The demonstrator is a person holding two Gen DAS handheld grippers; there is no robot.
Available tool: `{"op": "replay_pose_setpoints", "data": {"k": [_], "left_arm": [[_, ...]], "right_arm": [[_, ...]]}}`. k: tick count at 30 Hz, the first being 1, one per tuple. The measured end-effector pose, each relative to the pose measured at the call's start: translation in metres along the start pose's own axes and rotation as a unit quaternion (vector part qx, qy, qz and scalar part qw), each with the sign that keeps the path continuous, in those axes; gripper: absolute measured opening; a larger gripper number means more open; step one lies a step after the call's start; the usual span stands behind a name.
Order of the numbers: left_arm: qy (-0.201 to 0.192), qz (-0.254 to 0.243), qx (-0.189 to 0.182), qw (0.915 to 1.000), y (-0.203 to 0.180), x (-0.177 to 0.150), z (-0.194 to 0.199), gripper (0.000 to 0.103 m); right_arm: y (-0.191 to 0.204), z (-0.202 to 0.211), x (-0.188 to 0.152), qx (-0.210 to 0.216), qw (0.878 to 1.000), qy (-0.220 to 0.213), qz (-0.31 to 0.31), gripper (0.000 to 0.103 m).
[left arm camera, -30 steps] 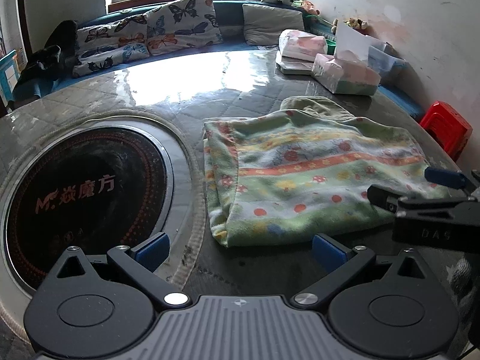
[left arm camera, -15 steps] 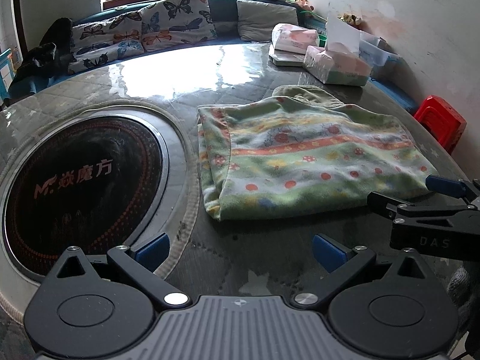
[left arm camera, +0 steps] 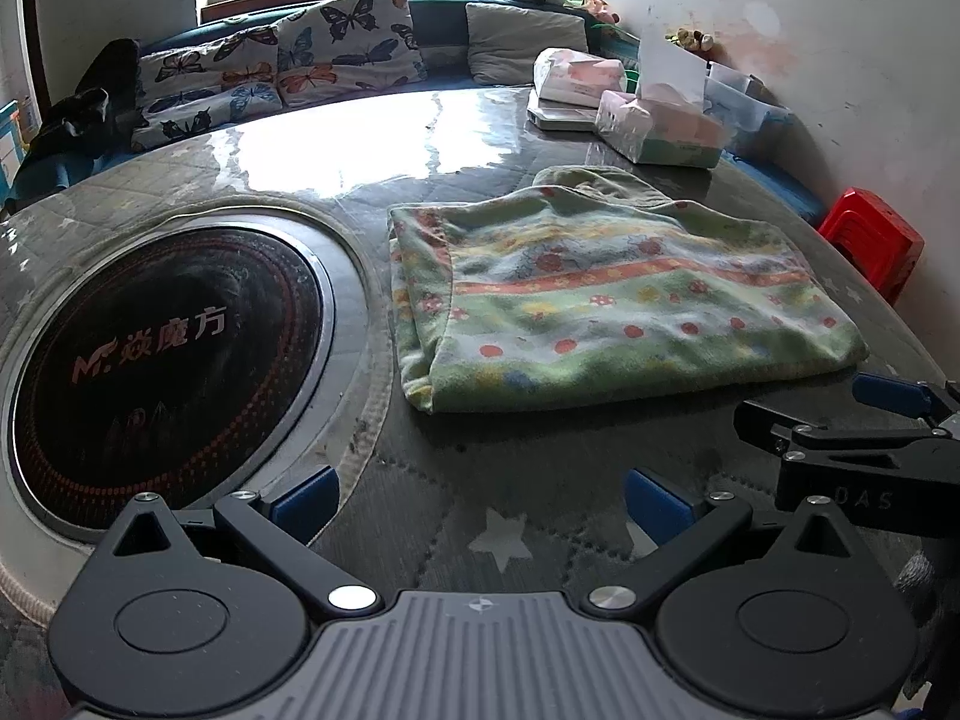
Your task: Fold clothes
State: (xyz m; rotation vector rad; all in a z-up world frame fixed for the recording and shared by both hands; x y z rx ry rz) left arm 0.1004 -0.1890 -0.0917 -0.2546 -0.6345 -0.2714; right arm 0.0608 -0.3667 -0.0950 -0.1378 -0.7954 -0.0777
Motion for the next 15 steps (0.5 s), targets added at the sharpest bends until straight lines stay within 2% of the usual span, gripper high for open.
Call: {"op": "replay_pose_setpoints", "data": {"k": [15], "left_arm": [[0.006, -0.006, 0.001, 1.0, -0.005, -0.013, 0.005, 0.103]], "right_arm": [[0.003, 0.008, -0.012, 0.0, 1.0, 0.006, -0.003, 0.103]]}}
Point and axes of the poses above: each gripper's, at about its wrist camera, not at the fingertips, and z roughly against the way its jaws point, y to its left, x to its top, the point moved 10 cm from there along -z, roughly the way its jaws point, and after that the axes turned 6 degrees about z, right-handed, at the moved point
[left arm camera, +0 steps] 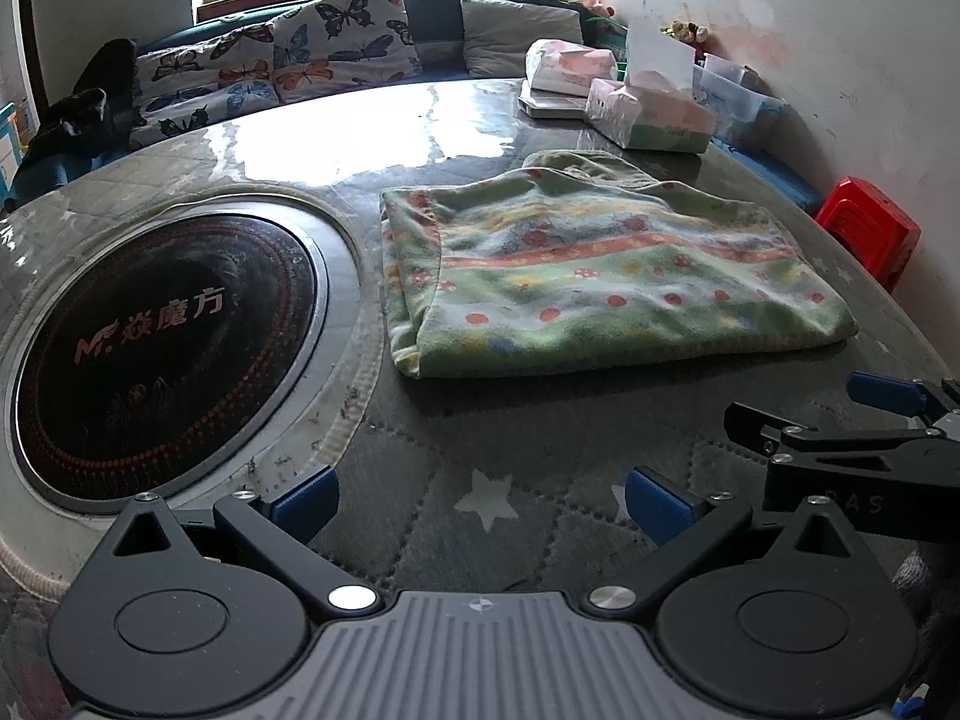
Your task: Fold clothes
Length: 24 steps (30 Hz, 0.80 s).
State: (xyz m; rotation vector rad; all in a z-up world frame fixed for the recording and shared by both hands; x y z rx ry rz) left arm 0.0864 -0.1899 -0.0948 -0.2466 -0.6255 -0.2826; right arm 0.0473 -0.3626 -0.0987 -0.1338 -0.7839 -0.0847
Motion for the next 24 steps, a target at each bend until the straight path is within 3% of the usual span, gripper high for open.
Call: {"op": "replay_pose_setpoints", "data": {"k": [24], "left_arm": [[0.005, -0.01, -0.003, 0.9999, -0.011, -0.005, 0.003, 0.103]], "right_arm": [[-0.001, 0.003, -0.003, 0.003, 1.0, 0.002, -0.003, 0.103]]}}
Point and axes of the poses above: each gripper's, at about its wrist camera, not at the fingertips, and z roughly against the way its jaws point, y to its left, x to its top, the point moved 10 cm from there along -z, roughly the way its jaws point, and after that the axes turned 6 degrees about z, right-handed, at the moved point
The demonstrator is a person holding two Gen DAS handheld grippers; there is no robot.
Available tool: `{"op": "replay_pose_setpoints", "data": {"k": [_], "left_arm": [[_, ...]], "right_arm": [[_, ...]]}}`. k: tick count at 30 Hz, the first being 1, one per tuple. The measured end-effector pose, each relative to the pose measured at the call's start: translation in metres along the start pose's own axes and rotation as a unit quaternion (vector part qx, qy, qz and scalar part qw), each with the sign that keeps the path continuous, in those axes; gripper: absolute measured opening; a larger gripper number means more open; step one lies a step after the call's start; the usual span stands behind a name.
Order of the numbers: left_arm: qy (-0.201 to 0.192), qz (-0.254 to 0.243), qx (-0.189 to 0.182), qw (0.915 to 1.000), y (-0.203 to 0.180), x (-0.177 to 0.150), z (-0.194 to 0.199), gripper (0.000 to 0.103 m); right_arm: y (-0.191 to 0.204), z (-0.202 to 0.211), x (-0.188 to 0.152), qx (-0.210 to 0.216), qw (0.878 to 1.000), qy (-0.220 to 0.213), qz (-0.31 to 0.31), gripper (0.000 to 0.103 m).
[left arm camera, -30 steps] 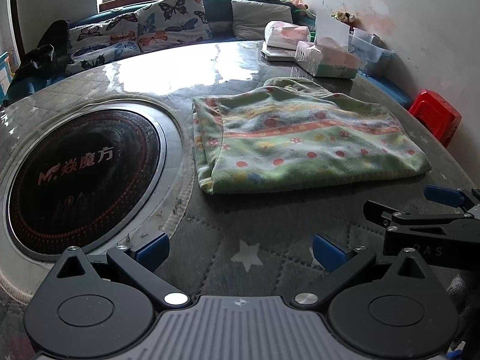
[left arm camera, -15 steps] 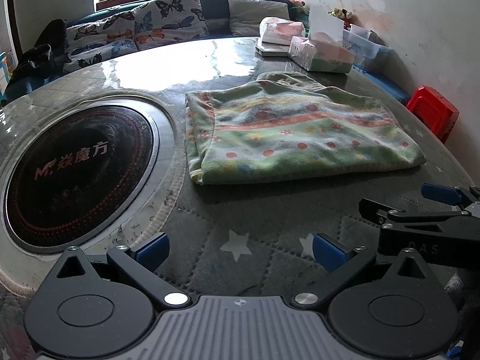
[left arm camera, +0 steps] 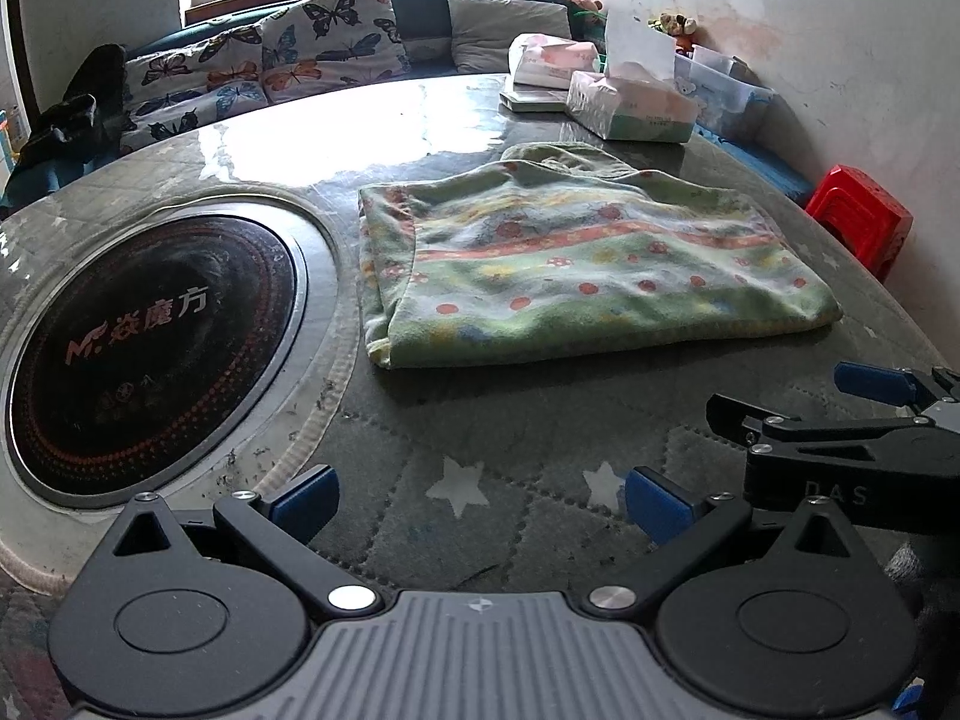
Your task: Fold clothes
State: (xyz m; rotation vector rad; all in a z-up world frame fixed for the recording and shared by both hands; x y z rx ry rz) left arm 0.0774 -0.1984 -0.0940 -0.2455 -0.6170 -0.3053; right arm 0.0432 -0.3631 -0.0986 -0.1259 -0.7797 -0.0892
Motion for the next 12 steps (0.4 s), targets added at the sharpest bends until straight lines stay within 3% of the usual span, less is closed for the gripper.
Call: {"op": "replay_pose_setpoints", "data": {"k": [12], "left_arm": [[-0.003, -0.003, -0.003, 1.0, -0.0024, 0.0011, -0.0004, 0.103]], "right_arm": [[-0.0011, 0.0001, -0.0007, 0.001, 1.0, 0.0, -0.004, 0.103]]}}
Point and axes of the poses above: each gripper's, at about its wrist camera, not at the fingertips, and z roughly against the way its jaws point, y to its left, x to its top, the point moved 10 cm from there along -z, roughly the way its jaws point, and after that the axes turned 6 degrees about z, right-handed, at the moved point
